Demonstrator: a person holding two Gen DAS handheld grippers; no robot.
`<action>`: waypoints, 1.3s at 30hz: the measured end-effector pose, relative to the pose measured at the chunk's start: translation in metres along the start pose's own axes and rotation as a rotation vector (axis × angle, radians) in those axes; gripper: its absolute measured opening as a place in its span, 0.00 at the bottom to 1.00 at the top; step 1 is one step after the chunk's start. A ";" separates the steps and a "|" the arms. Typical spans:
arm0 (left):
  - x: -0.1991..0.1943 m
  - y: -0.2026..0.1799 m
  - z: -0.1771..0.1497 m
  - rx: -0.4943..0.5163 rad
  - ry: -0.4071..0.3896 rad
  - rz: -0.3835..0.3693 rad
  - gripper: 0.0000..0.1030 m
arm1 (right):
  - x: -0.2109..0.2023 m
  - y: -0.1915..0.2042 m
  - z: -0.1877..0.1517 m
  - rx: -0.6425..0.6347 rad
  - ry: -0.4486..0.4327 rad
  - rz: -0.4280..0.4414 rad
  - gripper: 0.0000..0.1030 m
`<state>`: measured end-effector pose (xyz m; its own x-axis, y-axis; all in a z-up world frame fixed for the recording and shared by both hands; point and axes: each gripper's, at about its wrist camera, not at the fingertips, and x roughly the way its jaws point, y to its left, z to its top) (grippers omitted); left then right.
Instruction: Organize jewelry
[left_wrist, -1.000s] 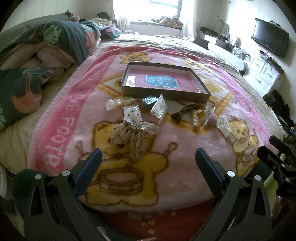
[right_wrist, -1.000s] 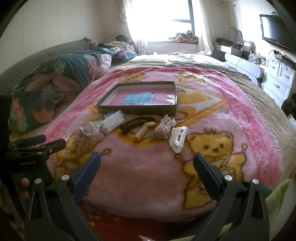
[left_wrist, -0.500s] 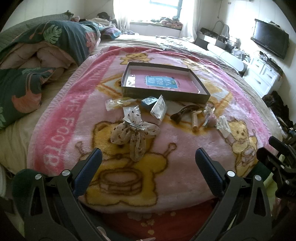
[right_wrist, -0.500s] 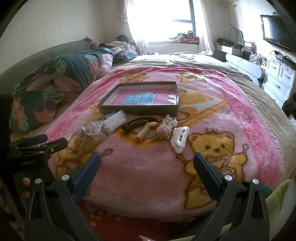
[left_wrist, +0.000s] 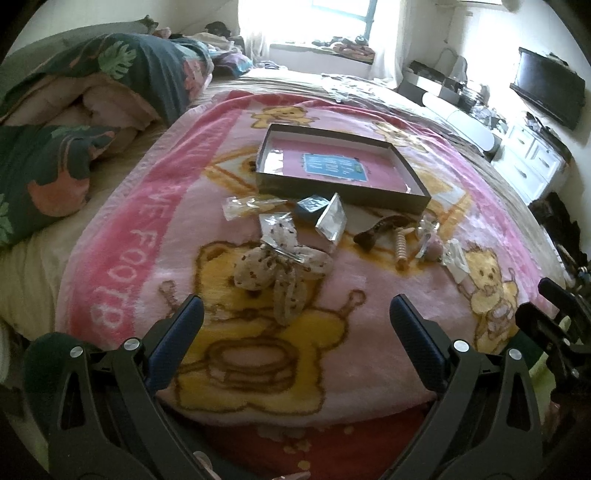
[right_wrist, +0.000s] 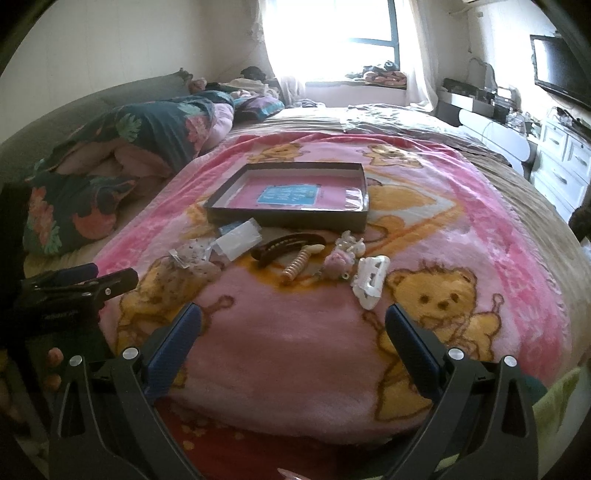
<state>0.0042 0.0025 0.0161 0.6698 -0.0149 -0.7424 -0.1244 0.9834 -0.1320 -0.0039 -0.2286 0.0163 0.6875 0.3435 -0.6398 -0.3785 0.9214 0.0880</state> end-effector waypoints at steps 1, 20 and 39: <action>0.000 0.003 -0.002 -0.007 0.000 0.001 0.92 | 0.001 0.002 0.001 -0.006 0.001 0.007 0.96; 0.039 0.053 0.002 -0.089 0.065 0.061 0.92 | 0.048 0.005 0.026 -0.061 0.060 0.082 0.96; 0.123 0.023 0.021 0.140 0.181 0.008 0.68 | 0.111 -0.082 0.061 0.066 0.140 -0.004 0.96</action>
<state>0.0986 0.0275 -0.0644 0.5250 -0.0268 -0.8507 -0.0182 0.9989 -0.0427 0.1409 -0.2552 -0.0151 0.5937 0.3153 -0.7404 -0.3313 0.9342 0.1322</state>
